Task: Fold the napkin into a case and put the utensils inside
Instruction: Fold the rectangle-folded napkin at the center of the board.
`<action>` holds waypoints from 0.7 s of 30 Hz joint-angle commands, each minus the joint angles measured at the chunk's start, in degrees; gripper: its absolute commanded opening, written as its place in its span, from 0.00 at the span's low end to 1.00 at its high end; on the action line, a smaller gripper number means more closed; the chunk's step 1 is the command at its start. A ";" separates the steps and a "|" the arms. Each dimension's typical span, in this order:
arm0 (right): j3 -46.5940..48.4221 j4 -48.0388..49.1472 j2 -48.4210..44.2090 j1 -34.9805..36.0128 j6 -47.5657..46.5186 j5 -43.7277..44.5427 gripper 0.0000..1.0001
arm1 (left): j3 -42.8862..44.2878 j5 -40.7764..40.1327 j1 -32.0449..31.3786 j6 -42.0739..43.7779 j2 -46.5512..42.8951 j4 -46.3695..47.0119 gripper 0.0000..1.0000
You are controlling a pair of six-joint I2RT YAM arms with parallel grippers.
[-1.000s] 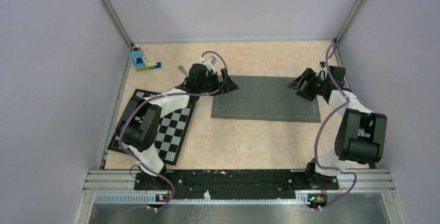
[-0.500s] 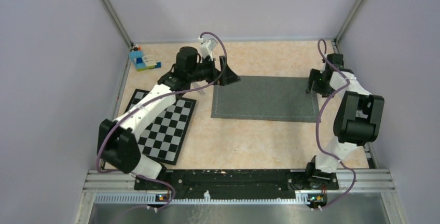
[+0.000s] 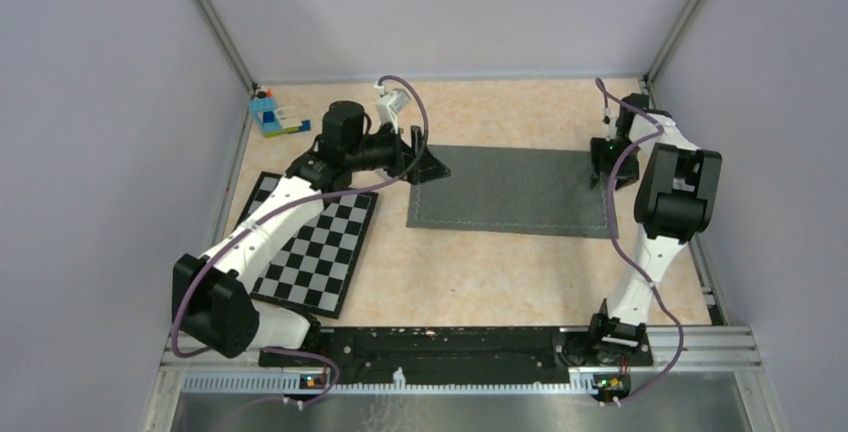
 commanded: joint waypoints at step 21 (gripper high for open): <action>-5.21 4.21 -4.01 2.48 1.21 29.36 0.00 | -2.63 5.63 6.25 -3.93 0.27 6.34 0.99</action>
